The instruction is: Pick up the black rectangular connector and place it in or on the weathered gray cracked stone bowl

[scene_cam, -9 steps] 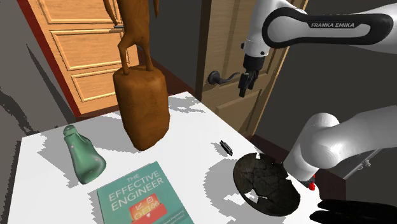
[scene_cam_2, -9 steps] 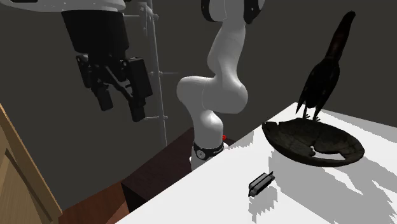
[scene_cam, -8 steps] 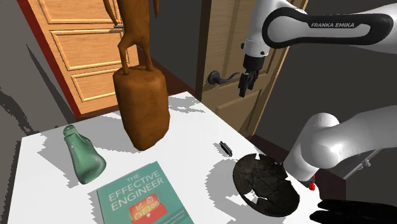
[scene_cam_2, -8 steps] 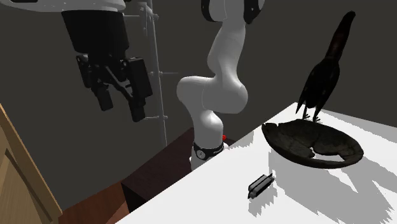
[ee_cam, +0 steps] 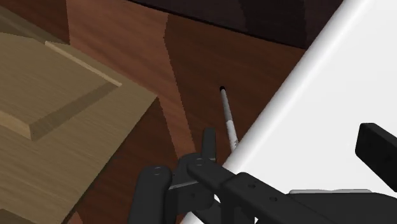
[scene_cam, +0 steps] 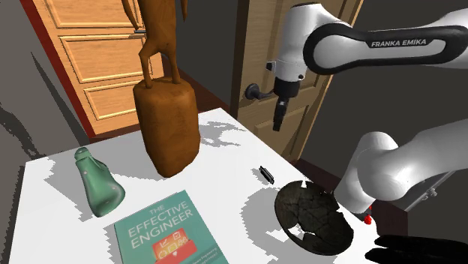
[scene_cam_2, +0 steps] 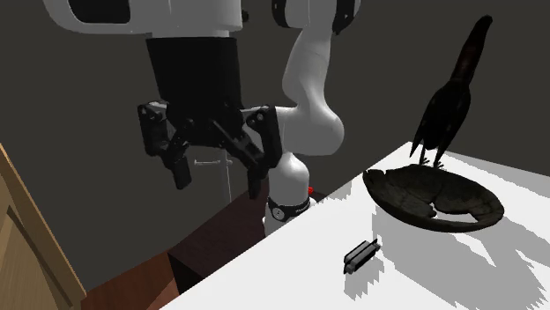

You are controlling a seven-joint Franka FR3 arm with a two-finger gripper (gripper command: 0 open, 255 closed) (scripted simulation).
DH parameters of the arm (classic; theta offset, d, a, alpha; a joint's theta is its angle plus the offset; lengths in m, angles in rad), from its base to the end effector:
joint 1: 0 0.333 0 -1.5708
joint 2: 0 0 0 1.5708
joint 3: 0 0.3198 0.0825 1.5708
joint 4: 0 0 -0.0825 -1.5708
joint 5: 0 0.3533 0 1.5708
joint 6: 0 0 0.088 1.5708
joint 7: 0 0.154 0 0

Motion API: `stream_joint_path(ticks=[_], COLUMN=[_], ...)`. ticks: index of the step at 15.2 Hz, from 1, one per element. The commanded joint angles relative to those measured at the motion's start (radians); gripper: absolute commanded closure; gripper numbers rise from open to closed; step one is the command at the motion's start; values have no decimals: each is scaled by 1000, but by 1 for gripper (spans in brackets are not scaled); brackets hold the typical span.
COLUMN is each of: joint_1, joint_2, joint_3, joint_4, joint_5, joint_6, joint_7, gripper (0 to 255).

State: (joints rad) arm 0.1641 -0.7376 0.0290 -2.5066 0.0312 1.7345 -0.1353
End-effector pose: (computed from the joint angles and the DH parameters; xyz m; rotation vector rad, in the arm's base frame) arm 0.2850 0.0608 0.4794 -3.0921 -0.4909 0.0547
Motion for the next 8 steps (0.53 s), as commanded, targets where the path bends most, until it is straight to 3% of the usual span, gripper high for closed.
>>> stream_joint_path(ticks=[1,8], joint_1=[46,201], joint_2=[10,14], joint_3=[30,129], joint_4=[0,-40], joint_5=[20,88], joint_6=[15,75], joint_7=[-24,-112], gripper=[0,0])
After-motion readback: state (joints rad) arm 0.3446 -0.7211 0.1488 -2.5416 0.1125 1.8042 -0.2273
